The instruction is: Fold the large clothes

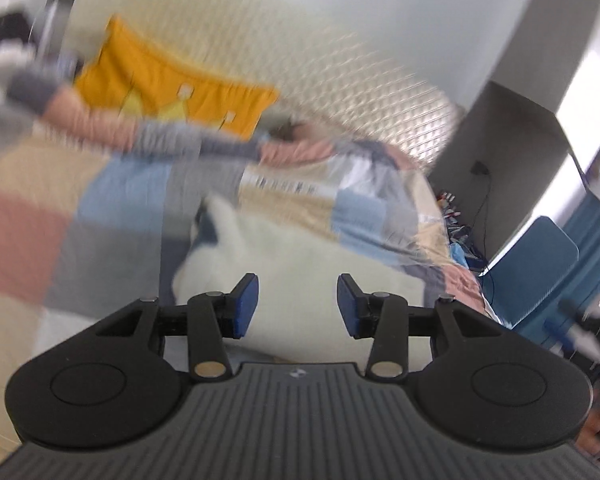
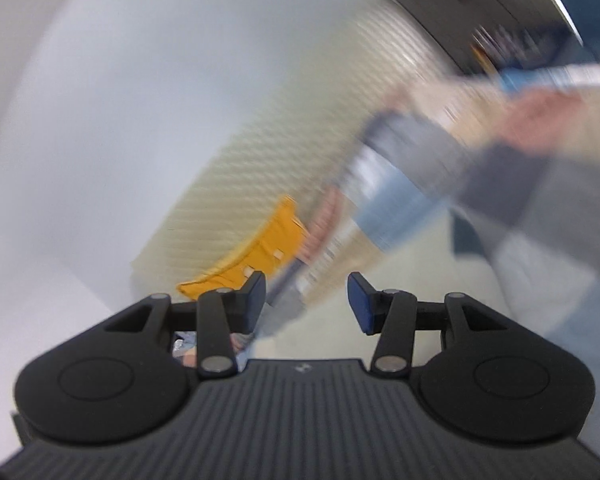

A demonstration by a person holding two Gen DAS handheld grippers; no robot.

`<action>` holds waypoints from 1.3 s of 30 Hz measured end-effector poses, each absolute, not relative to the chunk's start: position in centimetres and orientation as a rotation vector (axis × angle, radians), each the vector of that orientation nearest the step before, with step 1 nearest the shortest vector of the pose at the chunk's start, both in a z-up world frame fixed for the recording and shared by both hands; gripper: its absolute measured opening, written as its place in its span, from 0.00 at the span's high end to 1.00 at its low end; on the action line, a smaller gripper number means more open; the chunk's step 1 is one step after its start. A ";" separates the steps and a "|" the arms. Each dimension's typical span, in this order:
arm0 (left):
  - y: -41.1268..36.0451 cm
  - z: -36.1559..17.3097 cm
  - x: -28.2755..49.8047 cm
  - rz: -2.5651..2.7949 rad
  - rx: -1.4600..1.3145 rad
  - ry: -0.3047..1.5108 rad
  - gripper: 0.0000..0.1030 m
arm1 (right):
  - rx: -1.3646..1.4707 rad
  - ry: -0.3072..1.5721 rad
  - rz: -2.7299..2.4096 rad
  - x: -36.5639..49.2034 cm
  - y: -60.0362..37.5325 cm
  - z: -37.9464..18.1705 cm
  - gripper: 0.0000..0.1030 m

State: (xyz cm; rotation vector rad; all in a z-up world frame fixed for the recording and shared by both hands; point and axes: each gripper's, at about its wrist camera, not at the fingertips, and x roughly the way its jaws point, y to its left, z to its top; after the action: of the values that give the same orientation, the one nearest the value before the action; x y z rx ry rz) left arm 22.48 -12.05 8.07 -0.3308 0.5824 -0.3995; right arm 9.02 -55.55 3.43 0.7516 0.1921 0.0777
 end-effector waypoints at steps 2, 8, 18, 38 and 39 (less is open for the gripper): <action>-12.2 10.5 19.8 -0.421 -0.300 0.538 0.51 | 0.683 0.148 0.099 7.0 -54.0 6.4 0.52; -12.8 16.1 12.7 -0.441 -0.200 0.433 0.48 | 0.463 0.105 0.097 0.3 -49.2 12.4 0.45; -12.6 18.6 1.7 -0.426 -0.077 0.289 0.30 | 0.285 0.113 0.075 -7.6 -44.0 13.9 0.45; -13.1 10.4 0.2 -0.434 -0.017 0.343 0.19 | 0.126 0.230 -0.016 -9.2 -38.6 6.2 0.45; -13.1 9.7 0.4 -0.436 -0.018 0.351 0.19 | 0.124 0.233 -0.019 -9.2 -38.5 5.8 0.45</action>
State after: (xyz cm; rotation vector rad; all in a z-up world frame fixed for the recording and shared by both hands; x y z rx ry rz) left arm 0.45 -13.08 9.69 -0.0182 0.3505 -0.4365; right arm -9.20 -38.46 5.76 0.1242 0.2332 -0.0190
